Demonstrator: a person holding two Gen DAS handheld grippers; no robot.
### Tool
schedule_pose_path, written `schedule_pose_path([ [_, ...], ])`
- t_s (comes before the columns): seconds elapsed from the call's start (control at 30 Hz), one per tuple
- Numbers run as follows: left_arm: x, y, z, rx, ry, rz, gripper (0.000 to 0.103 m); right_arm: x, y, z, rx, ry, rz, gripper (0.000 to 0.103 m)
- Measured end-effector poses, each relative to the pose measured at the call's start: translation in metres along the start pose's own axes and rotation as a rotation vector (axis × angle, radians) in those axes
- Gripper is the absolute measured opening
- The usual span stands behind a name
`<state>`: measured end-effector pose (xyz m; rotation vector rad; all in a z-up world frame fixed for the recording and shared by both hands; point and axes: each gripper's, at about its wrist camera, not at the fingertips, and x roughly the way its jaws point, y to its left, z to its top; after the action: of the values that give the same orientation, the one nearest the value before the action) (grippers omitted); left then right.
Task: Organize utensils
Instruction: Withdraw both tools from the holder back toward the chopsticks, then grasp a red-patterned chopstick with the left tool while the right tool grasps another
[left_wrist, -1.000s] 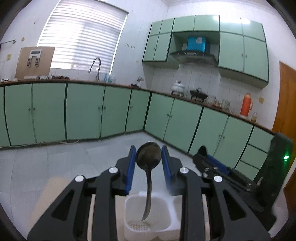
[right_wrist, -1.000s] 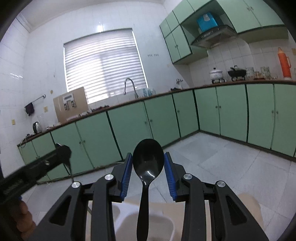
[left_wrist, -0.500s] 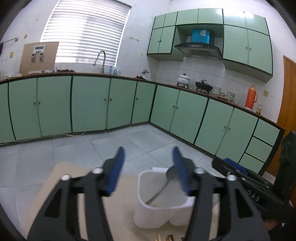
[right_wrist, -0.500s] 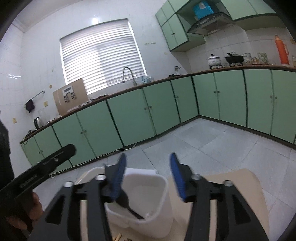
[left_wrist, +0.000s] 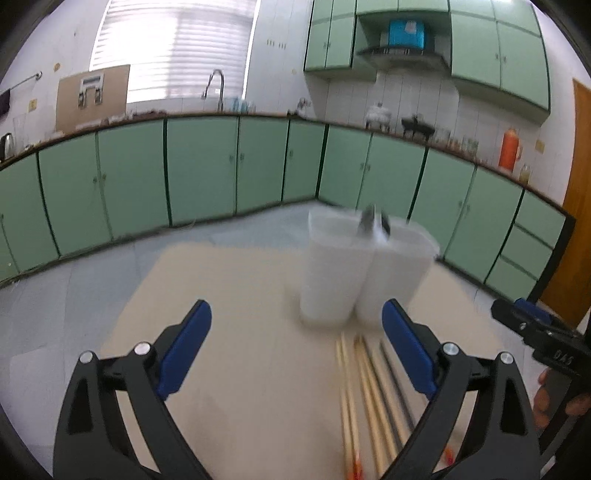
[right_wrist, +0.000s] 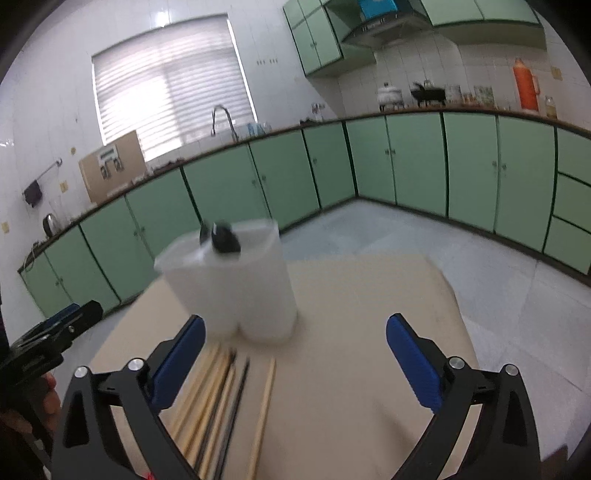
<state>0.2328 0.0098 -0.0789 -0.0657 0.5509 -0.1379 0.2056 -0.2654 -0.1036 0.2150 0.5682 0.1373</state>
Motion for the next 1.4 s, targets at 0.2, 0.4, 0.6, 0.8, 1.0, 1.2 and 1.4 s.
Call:
schedule_pose_path([
  [0.2,-0.022,0.007,-0.046,0.049,0.124,0.029,0.091,-0.028,0.008,-0.04,-0.013,0.091,-0.004,0.096],
  [0.4,-0.04,0.004,-0.087,0.07,0.213,0.042,0.091,-0.049,0.022,-0.078,-0.044,0.161,-0.003,0.096],
  [0.6,-0.053,0.001,-0.111,0.07,0.276,0.036,0.09,-0.058,0.027,-0.106,-0.054,0.257,0.003,0.093],
  [0.8,-0.06,-0.005,-0.132,0.088,0.319,0.034,0.086,-0.062,0.036,-0.125,-0.095,0.307,0.012,0.077],
  [1.0,-0.061,-0.011,-0.139,0.083,0.338,0.027,0.079,-0.061,0.043,-0.132,-0.131,0.324,0.016,0.056],
  [1.2,-0.058,-0.021,-0.14,0.09,0.342,0.009,0.069,-0.059,0.045,-0.133,-0.141,0.32,0.012,0.04],
  [1.4,-0.056,-0.03,-0.143,0.082,0.349,-0.009,0.062,-0.06,0.047,-0.135,-0.16,0.312,-0.001,0.03],
])
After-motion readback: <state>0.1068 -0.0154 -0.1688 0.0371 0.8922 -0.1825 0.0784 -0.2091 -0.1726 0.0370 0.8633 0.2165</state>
